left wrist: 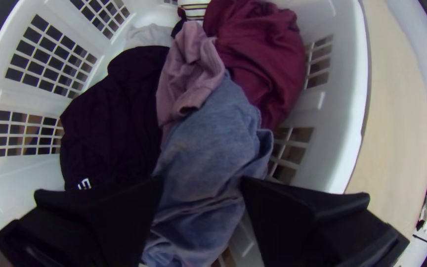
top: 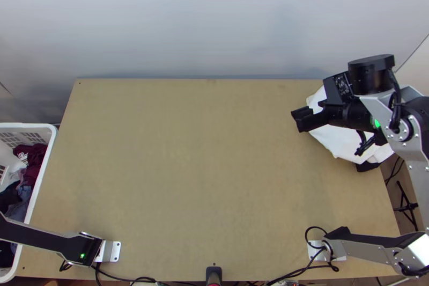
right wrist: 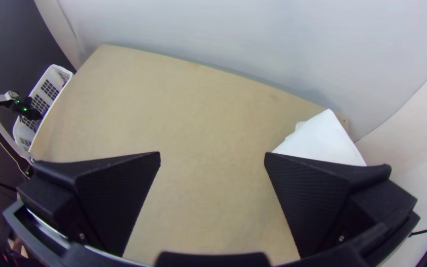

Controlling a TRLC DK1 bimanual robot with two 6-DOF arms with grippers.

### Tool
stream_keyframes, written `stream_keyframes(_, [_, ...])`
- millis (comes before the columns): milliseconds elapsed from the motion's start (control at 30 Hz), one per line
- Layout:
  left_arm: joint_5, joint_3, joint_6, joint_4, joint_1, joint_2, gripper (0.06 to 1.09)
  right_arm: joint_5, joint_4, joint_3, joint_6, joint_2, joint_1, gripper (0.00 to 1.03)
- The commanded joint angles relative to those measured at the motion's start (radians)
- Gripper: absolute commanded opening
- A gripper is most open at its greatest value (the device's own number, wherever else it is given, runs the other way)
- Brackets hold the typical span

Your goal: Fold the t-shirt

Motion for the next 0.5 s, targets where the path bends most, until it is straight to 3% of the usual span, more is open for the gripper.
stream_keyframes(0, [-0.002,-0.066,-0.06,0.118,-0.009,0.035,0.66,0.002,0.0,0.012,0.002,0.016,0.008,0.98])
stream_keyframes(167, [-0.002,-0.072,-0.101,0.14,-0.015,0.019,0.31,0.002,-0.001,0.006,0.002,0.022,0.022,0.97])
stream_keyframes(300, [-0.002,-0.078,-0.126,0.131,-0.014,-0.044,0.1,0.002,0.002,-0.014,0.003,0.029,0.051,0.97])
stream_keyframes(467, [0.05,-0.011,-0.204,-0.047,0.016,-0.145,0.1,0.002,0.011,-0.005,0.002,0.042,0.094,0.97])
